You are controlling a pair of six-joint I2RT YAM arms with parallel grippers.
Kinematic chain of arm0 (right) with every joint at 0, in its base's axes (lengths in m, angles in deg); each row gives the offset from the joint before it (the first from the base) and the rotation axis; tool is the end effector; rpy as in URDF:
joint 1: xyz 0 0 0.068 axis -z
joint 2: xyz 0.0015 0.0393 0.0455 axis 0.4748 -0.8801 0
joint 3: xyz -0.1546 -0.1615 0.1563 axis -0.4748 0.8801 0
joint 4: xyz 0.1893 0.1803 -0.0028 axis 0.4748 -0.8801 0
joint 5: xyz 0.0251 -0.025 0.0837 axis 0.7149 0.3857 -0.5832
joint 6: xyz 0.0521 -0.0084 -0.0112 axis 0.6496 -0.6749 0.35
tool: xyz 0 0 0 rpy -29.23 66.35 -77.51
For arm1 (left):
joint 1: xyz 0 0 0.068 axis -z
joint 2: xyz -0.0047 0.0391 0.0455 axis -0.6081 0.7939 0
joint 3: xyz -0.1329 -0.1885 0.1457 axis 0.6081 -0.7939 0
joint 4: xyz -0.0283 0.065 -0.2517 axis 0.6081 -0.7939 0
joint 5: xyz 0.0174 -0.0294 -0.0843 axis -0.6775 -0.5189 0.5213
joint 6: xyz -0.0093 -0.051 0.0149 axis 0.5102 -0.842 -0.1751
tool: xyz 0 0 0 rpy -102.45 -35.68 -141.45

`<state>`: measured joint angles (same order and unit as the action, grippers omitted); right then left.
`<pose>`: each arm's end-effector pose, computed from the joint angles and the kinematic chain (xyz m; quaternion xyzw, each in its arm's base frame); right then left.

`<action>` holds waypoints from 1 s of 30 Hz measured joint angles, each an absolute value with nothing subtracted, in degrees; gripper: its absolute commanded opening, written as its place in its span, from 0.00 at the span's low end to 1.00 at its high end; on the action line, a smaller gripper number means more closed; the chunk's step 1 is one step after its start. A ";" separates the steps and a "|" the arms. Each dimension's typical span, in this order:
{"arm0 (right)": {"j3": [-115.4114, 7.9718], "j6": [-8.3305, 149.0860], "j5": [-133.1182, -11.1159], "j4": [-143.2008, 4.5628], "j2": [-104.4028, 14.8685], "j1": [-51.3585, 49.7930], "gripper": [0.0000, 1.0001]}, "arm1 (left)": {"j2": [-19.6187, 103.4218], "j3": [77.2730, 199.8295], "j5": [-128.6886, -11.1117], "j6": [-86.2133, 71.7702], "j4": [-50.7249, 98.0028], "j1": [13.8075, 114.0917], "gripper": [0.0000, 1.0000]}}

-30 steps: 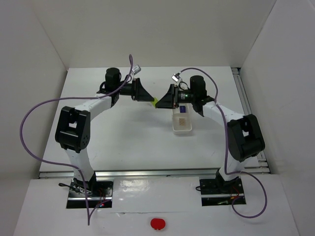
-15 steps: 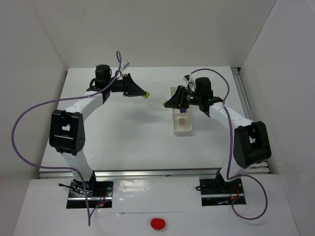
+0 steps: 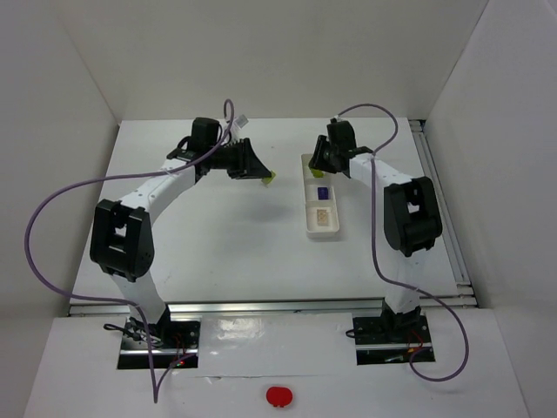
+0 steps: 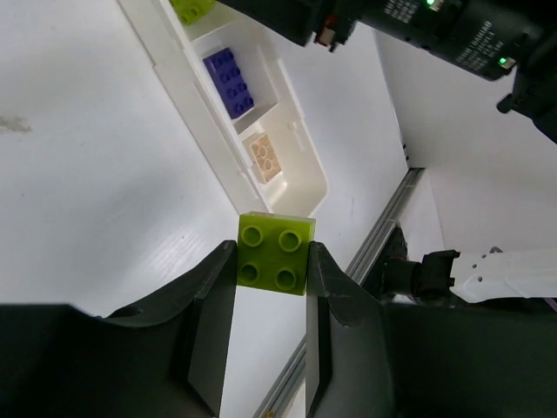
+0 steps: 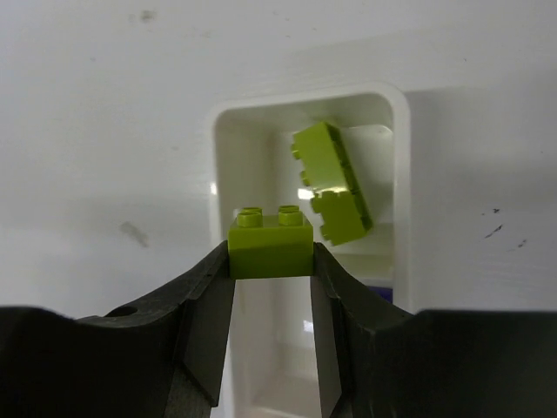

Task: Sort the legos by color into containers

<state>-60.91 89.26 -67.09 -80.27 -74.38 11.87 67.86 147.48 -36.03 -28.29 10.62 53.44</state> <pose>0.4238 0.1270 0.2294 0.0629 0.9017 0.1729 0.3912 0.3862 -0.1355 0.2917 0.0569 0.8299 -0.4740 0.2887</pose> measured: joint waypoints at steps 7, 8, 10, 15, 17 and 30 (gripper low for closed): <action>-64.67 87.16 -64.38 -83.66 -79.71 11.87 0.69 | 69.10 153.36 -38.90 -27.24 5.72 55.23 0.00; -65.28 87.00 -64.27 -84.01 -79.71 11.87 0.71 | 69.63 154.83 -39.09 -27.17 5.31 55.51 0.00; -66.60 86.35 -64.25 -83.99 -79.54 11.87 0.72 | 71.18 158.17 -39.46 -27.06 4.59 56.21 0.00; -64.34 86.22 -63.72 -83.77 -74.95 11.94 0.70 | 77.15 166.10 -40.01 -26.97 2.57 58.31 0.00; -60.54 86.68 -63.22 -83.01 -70.32 12.36 0.64 | 79.94 168.57 -40.34 -26.95 2.16 59.12 0.00; -30.79 95.75 -45.25 -80.91 -34.30 17.49 0.69 | 103.13 195.35 -44.01 -27.83 -0.27 64.13 0.00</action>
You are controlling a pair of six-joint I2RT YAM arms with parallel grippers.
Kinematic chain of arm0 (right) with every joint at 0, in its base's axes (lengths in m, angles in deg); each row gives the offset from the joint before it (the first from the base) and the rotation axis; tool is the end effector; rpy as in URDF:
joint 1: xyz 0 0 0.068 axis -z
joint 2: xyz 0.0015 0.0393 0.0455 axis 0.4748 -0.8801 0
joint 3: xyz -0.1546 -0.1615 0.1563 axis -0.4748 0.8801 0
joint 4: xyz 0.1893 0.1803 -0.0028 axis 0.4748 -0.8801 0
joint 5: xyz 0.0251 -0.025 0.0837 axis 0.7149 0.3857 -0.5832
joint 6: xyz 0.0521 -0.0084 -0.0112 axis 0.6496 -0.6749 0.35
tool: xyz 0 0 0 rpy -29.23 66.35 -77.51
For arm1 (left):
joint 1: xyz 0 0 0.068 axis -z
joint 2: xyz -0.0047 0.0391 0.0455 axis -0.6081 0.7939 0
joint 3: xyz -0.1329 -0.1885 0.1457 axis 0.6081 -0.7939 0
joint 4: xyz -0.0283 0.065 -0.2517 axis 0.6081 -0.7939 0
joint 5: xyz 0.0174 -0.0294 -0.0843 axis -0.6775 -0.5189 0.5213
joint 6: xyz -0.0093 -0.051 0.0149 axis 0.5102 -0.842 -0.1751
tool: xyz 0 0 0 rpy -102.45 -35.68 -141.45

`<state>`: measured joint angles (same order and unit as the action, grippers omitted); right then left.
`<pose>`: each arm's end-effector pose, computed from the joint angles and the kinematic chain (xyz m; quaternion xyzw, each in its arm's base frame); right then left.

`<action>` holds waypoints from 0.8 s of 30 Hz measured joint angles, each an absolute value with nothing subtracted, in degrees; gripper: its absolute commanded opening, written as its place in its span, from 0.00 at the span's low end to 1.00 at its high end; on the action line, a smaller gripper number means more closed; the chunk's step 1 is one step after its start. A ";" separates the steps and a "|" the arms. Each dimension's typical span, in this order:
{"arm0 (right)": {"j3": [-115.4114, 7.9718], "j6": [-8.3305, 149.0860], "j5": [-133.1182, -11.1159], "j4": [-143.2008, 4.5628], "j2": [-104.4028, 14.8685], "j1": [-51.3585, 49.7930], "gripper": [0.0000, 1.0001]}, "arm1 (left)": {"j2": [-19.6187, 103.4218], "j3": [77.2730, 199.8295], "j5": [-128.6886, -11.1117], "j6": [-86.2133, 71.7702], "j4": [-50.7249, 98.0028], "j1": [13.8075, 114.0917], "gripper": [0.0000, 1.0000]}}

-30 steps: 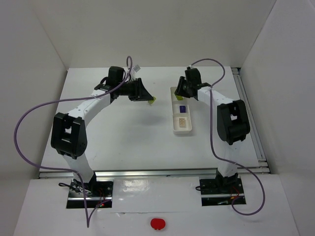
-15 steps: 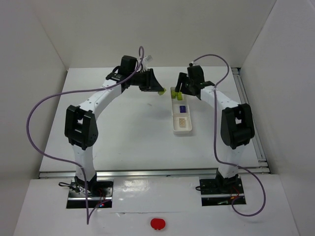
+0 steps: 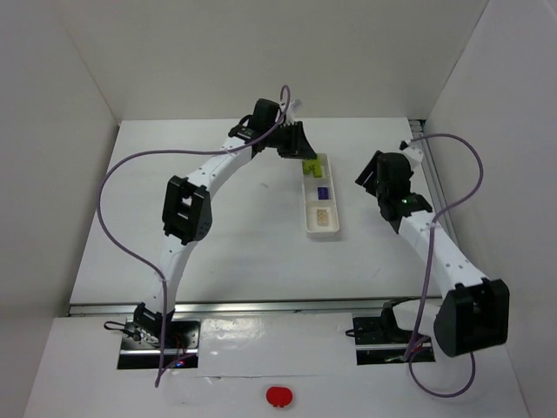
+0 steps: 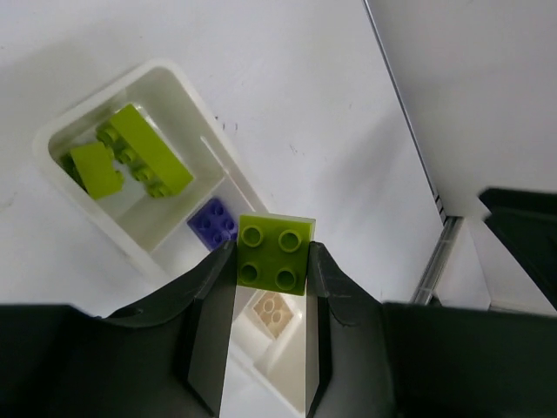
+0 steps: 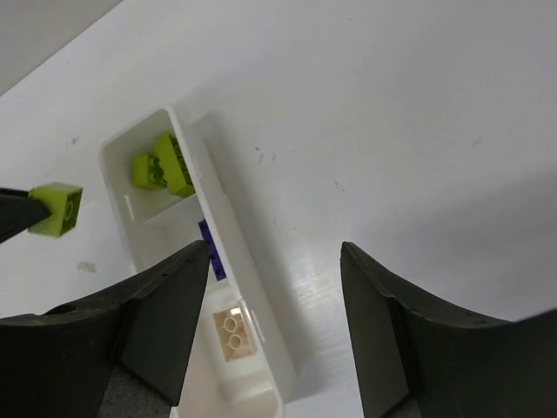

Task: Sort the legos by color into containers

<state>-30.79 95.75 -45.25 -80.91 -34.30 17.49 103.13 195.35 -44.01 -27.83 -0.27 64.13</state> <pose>0.2742 0.0407 0.2903 0.2400 0.8241 0.0460 0.5111 0.4850 -0.2661 0.2706 0.1081 0.8318 -0.4576 0.2950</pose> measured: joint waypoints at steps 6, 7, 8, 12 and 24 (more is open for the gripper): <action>-26.27 97.08 -42.76 -85.17 -21.86 17.89 0.70 | 109.30 200.18 -46.13 -30.19 1.39 64.50 0.36; -26.27 97.21 -42.56 -85.94 -20.15 17.89 0.72 | 109.95 200.27 -46.57 -30.51 1.87 64.48 0.78; -26.27 97.36 -42.43 -86.59 -18.60 17.89 0.72 | 110.70 200.29 -47.05 -30.51 2.53 64.48 1.00; -26.27 97.41 -42.06 -88.86 -15.69 18.28 0.72 | 111.75 200.31 -47.22 -32.13 3.45 64.43 1.00; -26.51 97.21 -41.32 -91.33 -19.13 18.39 1.00 | 102.72 196.09 -45.47 -30.10 4.00 64.39 1.00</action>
<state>-26.51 97.21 -41.32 -91.33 -19.13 18.39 102.72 196.09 -45.47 -30.10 4.00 64.39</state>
